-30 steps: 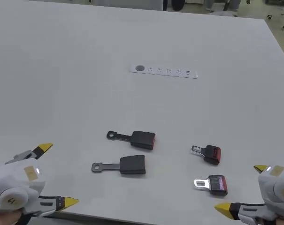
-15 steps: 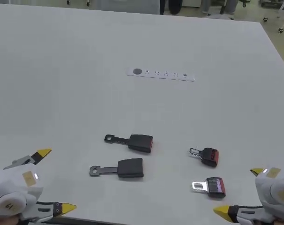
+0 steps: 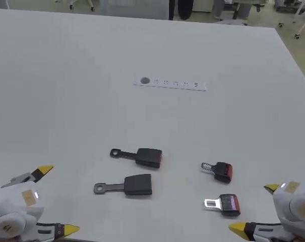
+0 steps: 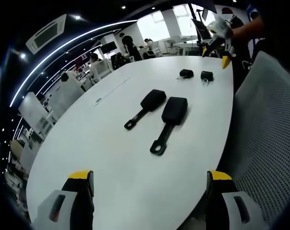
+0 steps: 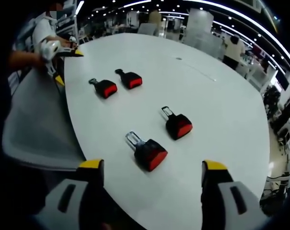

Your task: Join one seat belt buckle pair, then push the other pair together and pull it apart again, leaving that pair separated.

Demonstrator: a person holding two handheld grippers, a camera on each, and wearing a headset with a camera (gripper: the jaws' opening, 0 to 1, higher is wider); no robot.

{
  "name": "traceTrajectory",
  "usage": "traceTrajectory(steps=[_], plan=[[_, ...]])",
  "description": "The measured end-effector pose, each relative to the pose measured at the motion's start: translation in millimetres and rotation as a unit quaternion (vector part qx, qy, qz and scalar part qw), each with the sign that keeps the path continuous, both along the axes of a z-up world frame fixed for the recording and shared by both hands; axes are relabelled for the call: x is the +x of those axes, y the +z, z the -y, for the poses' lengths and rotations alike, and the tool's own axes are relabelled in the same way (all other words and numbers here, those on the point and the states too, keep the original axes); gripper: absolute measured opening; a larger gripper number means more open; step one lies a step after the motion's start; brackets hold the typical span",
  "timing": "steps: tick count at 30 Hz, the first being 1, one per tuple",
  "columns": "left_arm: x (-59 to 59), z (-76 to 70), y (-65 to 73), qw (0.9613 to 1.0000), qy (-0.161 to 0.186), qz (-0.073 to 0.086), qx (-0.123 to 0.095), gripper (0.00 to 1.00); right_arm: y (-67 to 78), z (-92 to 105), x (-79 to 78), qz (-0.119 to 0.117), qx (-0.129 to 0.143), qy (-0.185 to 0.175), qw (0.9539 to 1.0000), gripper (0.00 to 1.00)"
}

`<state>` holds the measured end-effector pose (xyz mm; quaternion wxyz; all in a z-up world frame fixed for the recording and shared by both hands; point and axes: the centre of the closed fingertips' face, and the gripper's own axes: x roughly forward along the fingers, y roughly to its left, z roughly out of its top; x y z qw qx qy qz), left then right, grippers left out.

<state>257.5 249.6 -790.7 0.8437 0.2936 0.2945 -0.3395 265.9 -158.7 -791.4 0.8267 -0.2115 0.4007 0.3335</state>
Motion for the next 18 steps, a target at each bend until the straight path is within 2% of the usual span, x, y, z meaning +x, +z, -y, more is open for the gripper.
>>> traceTrajectory(steps=[4,7,12,18], plan=[[0.1,-0.2,0.2,1.0,0.0,0.0,0.0,0.99,2.8,0.5,1.9,0.001,0.007,-0.007,1.0,0.86],[0.2,-0.3,0.3,1.0,0.001,0.0,-0.001,0.99,5.5,5.7,8.8,0.016,-0.002,-0.012,0.9998,0.92],[0.4,-0.4,0.5,1.0,0.001,0.0,0.0,0.99,7.7,11.1,14.8,0.024,-0.001,-0.022,0.9995,0.97],[1.1,-0.6,1.5,1.0,0.003,0.002,-0.003,1.0,3.5,12.4,11.7,0.023,0.003,-0.03,0.9993,0.99]])
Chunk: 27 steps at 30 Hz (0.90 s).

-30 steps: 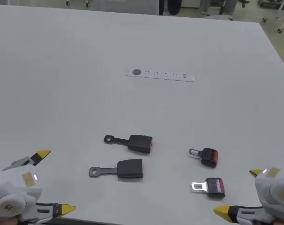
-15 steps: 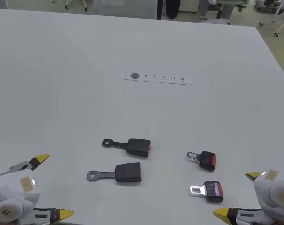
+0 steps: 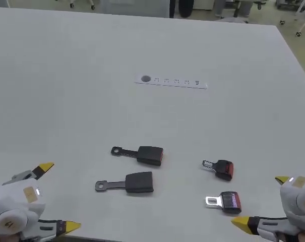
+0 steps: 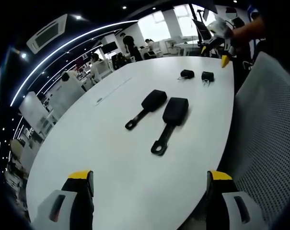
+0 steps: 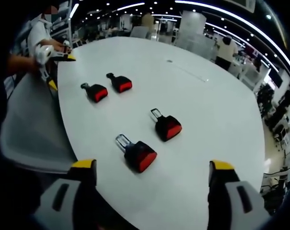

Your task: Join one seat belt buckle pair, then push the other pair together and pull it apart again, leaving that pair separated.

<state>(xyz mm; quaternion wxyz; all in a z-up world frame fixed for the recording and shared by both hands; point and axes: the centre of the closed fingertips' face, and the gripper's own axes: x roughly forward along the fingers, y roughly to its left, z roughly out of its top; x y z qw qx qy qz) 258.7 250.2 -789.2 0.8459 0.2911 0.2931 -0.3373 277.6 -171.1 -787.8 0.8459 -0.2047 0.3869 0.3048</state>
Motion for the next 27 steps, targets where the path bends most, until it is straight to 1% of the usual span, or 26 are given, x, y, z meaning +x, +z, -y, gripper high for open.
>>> traceTrajectory(steps=[1,3,6,8,13,14,15,16,17,18,22,25,27], plan=[[-0.1,1.6,1.1,1.0,0.0,0.0,-0.007,1.0,-0.7,-0.2,-0.5,0.002,0.0,0.001,1.0,1.0],[0.4,2.6,2.7,0.9999,0.0,0.002,-0.01,1.0,-1.3,-1.7,-1.4,0.006,0.002,0.004,1.0,1.0],[0.4,3.6,3.2,0.9998,0.002,0.0,-0.018,1.0,-3.4,-2.0,-2.6,0.01,-0.005,0.008,0.9999,1.0],[0.2,3.4,2.0,0.9998,0.005,-0.002,-0.02,1.0,-3.7,-2.4,-3.3,0.009,-0.003,0.007,0.9999,1.0],[0.7,2.1,1.6,0.9998,0.01,-0.002,-0.019,1.0,-4.8,-4.3,-4.9,0.011,-0.004,0.01,0.9999,1.0],[0.5,1.4,1.1,0.9998,0.011,-0.004,-0.018,1.0,-5.2,-4.9,-7.1,0.005,-0.005,0.012,0.9999,0.97],[-0.3,0.7,-0.3,0.9997,0.015,-0.009,-0.018,1.0,-6.0,-0.6,-8.8,-0.003,-0.016,0.004,0.9999,0.9],[-1.4,-0.6,-2.6,0.9995,0.02,-0.017,-0.018,1.0,-5.4,-0.5,-7.9,0.0,-0.016,0.005,0.9999,0.87],[-1.4,-1.0,-2.8,0.9995,0.022,-0.019,-0.017,1.0,-3.6,-0.2,-6.8,0.005,-0.015,0.004,0.9999,0.86],[-1.5,-1.1,-2.5,0.9994,0.023,-0.019,-0.017,0.99,-2.5,-0.9,-5.9,0.011,-0.012,0.006,0.9999,0.87],[-0.3,-2.0,-0.6,0.9991,0.03,-0.017,-0.025,0.99,-3.3,-3.3,-8.3,0.01,-0.009,0.013,0.9998,0.88],[0.9,-2.4,1.5,0.9988,0.036,-0.015,-0.031,0.99,-3.1,-2.3,-9.1,0.013,-0.004,0.008,0.9999,0.89],[1.1,-2.2,2.1,0.9987,0.037,-0.014,-0.031,0.99,-2.2,-3.7,-9.8,0.017,0.005,0.004,0.9998,0.92]])
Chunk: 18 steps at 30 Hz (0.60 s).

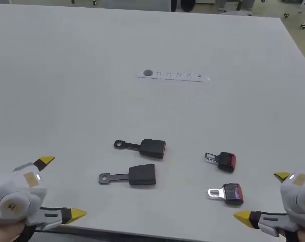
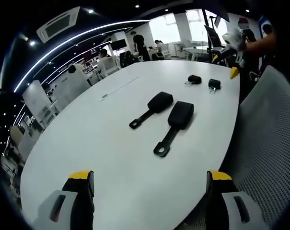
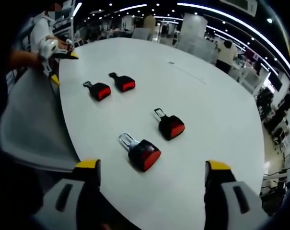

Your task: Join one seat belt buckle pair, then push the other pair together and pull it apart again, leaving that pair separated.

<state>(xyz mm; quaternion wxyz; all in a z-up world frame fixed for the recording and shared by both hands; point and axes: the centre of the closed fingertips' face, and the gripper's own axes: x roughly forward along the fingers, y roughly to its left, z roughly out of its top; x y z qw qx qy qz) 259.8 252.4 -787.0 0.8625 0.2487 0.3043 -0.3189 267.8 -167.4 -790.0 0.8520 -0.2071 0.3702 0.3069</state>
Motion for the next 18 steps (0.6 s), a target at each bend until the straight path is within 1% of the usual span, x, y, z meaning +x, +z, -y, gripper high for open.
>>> traceTrajectory(steps=[3,7,9,13,18], plan=[[0.9,0.5,1.7,1.0,0.003,0.002,-0.008,0.99,1.3,-0.7,0.6,0.013,0.009,-0.005,0.9999,1.0],[4.7,-1.0,8.4,0.9995,0.017,0.011,-0.024,1.0,-1.6,4.5,-1.4,0.012,0.011,-0.018,0.9997,1.0],[4.3,0.1,10.1,0.9995,0.019,0.012,-0.024,1.0,-4.4,6.3,-3.9,0.006,0.013,-0.02,0.9997,1.0],[2.2,3.7,12.2,0.9995,0.018,0.011,-0.022,1.0,-4.3,8.5,-7.1,0.007,0.013,-0.023,0.9996,1.0],[1.2,3.7,12.7,0.9996,0.021,0.008,-0.019,1.0,-3.8,11.4,-9.1,0.007,0.009,-0.026,0.9996,0.99]])
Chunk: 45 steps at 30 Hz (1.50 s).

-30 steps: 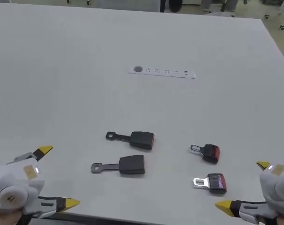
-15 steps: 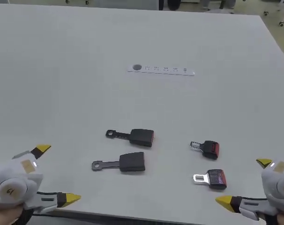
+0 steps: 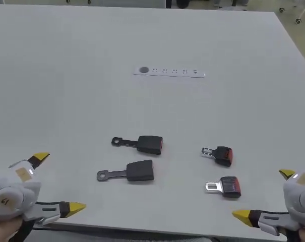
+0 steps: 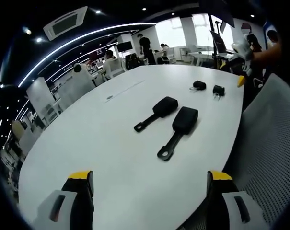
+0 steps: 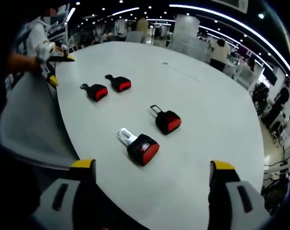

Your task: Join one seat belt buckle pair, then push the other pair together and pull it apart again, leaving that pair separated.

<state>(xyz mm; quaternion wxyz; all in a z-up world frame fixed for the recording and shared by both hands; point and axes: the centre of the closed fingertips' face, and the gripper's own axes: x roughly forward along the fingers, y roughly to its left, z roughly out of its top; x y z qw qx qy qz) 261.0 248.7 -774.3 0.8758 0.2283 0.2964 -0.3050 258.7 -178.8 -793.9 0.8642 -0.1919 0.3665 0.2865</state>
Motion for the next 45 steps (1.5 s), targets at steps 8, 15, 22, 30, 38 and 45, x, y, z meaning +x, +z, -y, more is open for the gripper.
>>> traceTrajectory(steps=[8,15,22,30,38,45], plan=[[-1.4,5.1,4.0,1.0,-0.007,0.001,0.0,0.99,2.8,2.6,-4.5,-0.006,-0.002,0.007,1.0,0.92],[-6.9,1.6,-2.2,0.9991,-0.024,-0.027,0.02,0.87,7.2,5.2,-8.4,-0.013,-0.006,0.024,0.9996,0.82],[-3.0,4.1,1.8,0.9986,-0.038,-0.031,0.021,0.85,13.0,7.6,-5.6,-0.012,-0.016,0.056,0.9982,0.73],[14.1,21.8,5.2,0.9979,-0.05,-0.037,0.015,0.82,13.5,1.3,-4.2,-0.009,-0.029,0.103,0.9942,0.65],[15.5,50.7,-1.2,0.9934,-0.098,-0.053,0.028,0.79,9.5,-7.5,-4.2,-0.02,-0.048,0.164,0.9851,0.58],[23.4,71.1,-8.3,0.99,-0.121,-0.065,0.031,0.76,5.8,-18.0,2.0,-0.018,-0.058,0.2,0.9778,0.53]])
